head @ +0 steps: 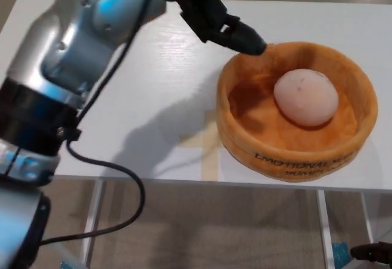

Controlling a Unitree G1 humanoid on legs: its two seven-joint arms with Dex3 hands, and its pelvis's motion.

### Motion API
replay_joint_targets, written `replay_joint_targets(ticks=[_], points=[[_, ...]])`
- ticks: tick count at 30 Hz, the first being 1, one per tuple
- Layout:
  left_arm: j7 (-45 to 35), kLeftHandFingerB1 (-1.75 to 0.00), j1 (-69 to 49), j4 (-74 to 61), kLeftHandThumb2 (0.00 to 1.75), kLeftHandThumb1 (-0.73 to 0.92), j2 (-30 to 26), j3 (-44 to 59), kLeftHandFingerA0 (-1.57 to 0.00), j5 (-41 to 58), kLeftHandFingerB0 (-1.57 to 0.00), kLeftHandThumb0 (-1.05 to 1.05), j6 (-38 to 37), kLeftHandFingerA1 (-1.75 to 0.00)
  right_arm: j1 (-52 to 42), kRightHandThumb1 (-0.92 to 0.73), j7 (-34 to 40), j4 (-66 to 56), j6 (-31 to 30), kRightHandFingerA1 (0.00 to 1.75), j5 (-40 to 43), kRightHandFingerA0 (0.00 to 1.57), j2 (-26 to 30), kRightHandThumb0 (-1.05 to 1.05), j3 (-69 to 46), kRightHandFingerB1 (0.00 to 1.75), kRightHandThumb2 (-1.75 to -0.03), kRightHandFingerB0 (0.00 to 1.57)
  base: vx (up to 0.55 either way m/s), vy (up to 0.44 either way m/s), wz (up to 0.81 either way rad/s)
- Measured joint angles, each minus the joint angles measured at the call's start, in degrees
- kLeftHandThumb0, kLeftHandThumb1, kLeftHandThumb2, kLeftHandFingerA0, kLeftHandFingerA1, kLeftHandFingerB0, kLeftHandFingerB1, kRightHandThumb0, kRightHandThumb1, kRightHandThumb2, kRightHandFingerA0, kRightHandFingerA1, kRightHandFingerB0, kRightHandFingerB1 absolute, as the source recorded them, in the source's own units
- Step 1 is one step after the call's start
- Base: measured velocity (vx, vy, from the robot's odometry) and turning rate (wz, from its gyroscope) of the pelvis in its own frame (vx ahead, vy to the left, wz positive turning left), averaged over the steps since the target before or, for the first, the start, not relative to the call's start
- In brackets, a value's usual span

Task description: Use the left hand to pick up the pink round toy on the left and place it inside the orange plate on the desk.

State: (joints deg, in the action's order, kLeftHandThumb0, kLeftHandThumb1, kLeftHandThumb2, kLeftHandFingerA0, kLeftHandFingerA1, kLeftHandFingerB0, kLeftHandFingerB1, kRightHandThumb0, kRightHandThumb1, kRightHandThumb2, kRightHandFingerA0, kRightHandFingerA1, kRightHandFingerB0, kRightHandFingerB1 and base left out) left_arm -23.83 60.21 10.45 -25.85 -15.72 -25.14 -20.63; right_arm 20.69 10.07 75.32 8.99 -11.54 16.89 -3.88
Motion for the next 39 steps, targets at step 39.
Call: replay_joint_targets(ticks=[39], points=[[-24.10,-0.45,-76.14,-11.56,0.55,0.53,-7.91,32.95,-0.68,33.34,-0.63,-0.11,6.06,-0.51,0.22,-0.24,-3.08,-1.83,4.67,0.82,1.28,0.63,-0.85,-0.12,-2.01,0.71,-0.93,0.51,0.00,0.000,0.00]])
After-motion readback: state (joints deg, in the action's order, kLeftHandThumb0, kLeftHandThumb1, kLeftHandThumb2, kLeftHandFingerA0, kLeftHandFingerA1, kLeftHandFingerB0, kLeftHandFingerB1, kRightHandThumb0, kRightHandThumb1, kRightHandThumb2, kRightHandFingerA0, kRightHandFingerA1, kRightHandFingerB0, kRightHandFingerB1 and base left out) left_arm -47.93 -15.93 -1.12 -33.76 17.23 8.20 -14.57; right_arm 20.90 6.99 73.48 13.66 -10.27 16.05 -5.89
